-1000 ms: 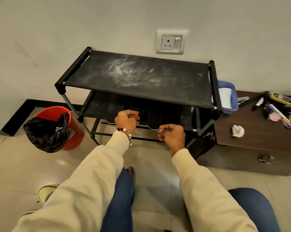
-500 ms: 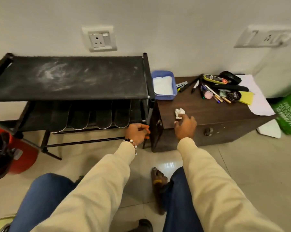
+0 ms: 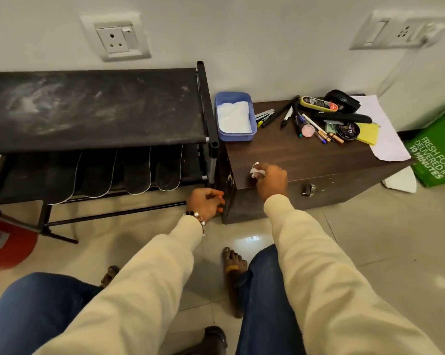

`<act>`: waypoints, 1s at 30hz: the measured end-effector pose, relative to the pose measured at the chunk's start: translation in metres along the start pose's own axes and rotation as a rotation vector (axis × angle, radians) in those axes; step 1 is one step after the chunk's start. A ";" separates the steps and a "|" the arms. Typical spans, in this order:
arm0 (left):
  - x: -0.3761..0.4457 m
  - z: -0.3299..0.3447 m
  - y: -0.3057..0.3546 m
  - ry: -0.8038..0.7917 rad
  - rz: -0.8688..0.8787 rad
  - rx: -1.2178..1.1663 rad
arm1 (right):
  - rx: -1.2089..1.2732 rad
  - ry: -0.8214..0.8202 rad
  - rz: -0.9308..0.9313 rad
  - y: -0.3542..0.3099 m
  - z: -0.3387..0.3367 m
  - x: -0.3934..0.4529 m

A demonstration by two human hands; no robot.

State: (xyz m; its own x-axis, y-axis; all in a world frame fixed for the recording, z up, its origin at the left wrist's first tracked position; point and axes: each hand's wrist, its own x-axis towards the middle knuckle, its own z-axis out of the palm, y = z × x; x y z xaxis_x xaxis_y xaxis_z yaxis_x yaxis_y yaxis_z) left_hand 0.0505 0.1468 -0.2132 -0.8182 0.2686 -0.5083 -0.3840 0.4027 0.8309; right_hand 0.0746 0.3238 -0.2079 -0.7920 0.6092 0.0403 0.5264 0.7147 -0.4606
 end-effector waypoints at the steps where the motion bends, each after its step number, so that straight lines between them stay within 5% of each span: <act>1: -0.004 -0.003 0.001 0.007 -0.001 -0.019 | 0.139 0.033 0.059 -0.008 -0.005 -0.008; 5: -0.035 -0.027 0.009 0.061 0.023 -0.171 | 0.619 0.040 0.165 -0.052 -0.019 -0.059; 9: -0.065 -0.071 0.005 0.192 0.089 -0.325 | 0.827 -0.174 0.114 -0.099 -0.013 -0.104; 24: -0.141 -0.358 -0.089 0.685 0.032 -0.516 | 0.670 -0.788 -0.423 -0.377 0.109 -0.224; 30: -0.126 -0.477 -0.167 0.942 -0.145 -0.529 | 0.642 -0.869 -0.447 -0.487 0.211 -0.253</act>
State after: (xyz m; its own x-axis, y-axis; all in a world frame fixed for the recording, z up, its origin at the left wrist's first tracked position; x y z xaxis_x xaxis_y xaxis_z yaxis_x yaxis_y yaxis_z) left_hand 0.0137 -0.3721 -0.1799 -0.6630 -0.6205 -0.4188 -0.4539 -0.1116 0.8840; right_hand -0.0462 -0.2509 -0.1806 -0.9432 -0.2704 -0.1931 0.0908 0.3493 -0.9326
